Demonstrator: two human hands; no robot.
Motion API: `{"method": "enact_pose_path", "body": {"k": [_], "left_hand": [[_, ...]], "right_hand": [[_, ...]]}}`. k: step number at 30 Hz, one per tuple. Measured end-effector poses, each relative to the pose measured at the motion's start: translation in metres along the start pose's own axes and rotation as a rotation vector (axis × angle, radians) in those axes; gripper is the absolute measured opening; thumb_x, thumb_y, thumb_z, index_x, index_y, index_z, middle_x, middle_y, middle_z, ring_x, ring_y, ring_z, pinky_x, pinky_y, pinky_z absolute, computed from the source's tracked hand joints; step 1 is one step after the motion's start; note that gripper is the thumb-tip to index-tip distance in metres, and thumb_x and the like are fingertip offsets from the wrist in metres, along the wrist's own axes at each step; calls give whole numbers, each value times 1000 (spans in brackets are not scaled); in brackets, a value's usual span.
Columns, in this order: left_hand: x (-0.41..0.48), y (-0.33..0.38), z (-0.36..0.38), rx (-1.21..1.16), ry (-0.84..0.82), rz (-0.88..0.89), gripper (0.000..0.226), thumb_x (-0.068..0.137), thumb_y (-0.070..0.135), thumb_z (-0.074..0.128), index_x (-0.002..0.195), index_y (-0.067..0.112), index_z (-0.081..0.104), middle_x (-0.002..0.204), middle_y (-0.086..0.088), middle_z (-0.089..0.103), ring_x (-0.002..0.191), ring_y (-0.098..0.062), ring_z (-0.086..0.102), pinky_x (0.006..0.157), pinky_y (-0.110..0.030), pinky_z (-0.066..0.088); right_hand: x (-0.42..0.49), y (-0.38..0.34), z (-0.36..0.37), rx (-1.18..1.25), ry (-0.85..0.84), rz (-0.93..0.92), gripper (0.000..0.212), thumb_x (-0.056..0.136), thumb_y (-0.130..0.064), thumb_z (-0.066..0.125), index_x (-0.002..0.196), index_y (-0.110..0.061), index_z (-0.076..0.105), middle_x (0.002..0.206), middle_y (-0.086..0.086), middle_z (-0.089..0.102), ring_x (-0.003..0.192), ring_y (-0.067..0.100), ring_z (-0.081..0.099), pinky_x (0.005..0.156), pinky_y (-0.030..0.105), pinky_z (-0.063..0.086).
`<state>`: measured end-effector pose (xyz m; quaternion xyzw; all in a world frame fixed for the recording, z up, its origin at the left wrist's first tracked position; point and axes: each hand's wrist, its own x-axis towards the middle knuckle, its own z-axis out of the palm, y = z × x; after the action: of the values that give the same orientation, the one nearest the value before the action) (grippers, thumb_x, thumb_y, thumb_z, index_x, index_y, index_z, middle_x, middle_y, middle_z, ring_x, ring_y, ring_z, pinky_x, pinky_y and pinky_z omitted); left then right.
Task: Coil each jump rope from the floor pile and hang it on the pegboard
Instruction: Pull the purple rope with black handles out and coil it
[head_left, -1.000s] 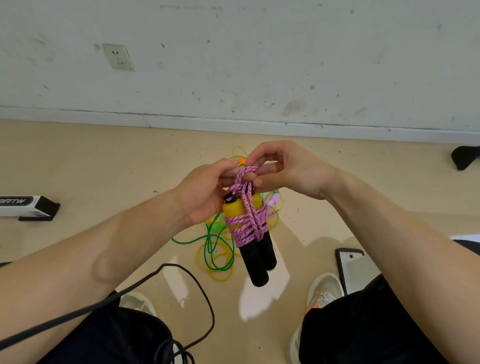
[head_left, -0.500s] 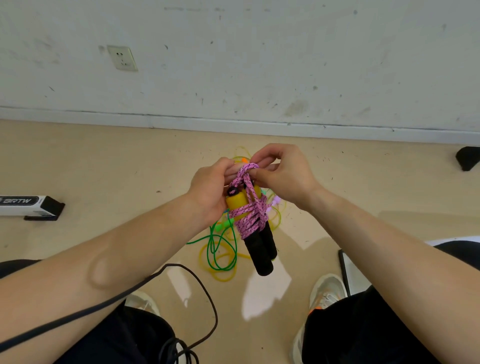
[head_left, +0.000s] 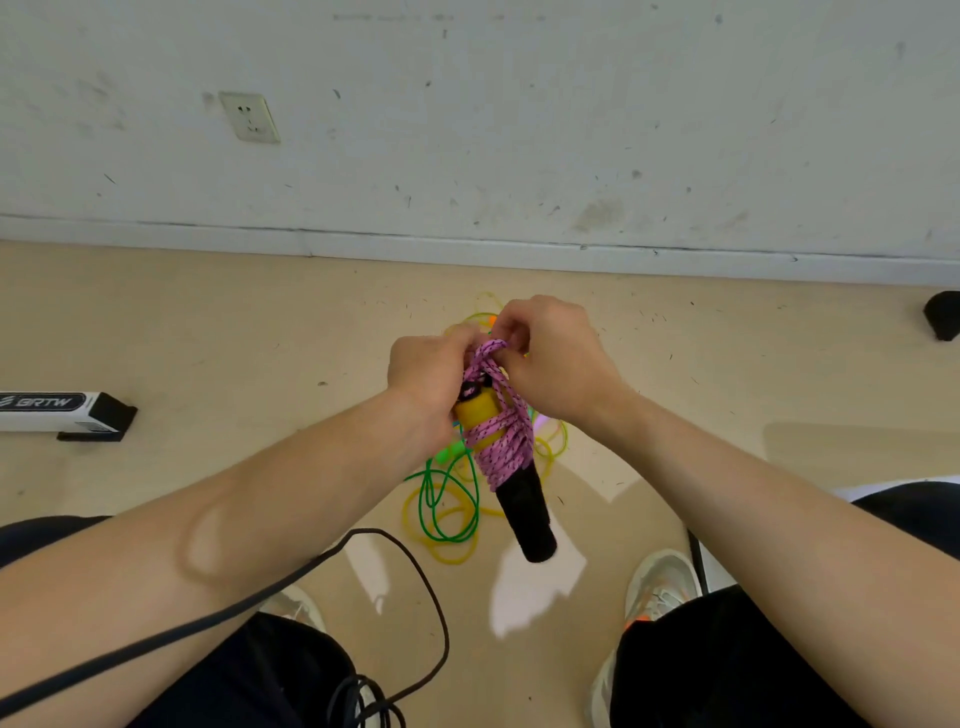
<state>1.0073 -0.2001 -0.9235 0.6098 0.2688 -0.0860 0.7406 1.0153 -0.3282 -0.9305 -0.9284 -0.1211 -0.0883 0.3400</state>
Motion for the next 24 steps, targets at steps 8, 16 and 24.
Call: {"method": "enact_pose_path", "body": {"k": [8,16,24], "left_hand": [[1,-1,-9,232,-177,56,17,82,1,77,98,5,75,81,-4,73,56,-6,67,55,-21,53],[6,-11,-13,640,-179,573,25,77,3,78,74,28,74,78,11,75,76,-5,71,75,-23,54],[9,-4,-19,681,-199,723,28,85,13,77,95,34,62,82,9,74,69,-6,71,65,-30,57]], "right_hand": [[6,17,-21,101,-308,211,12,78,-18,83,78,-19,71,67,-4,68,56,3,61,57,19,51],[-1,20,-18,136,-411,266,12,77,-20,84,82,-17,73,72,-3,68,55,3,58,63,32,56],[-5,13,-23,365,-406,317,12,88,-25,70,87,-14,73,90,11,72,83,22,69,74,37,59]]}}
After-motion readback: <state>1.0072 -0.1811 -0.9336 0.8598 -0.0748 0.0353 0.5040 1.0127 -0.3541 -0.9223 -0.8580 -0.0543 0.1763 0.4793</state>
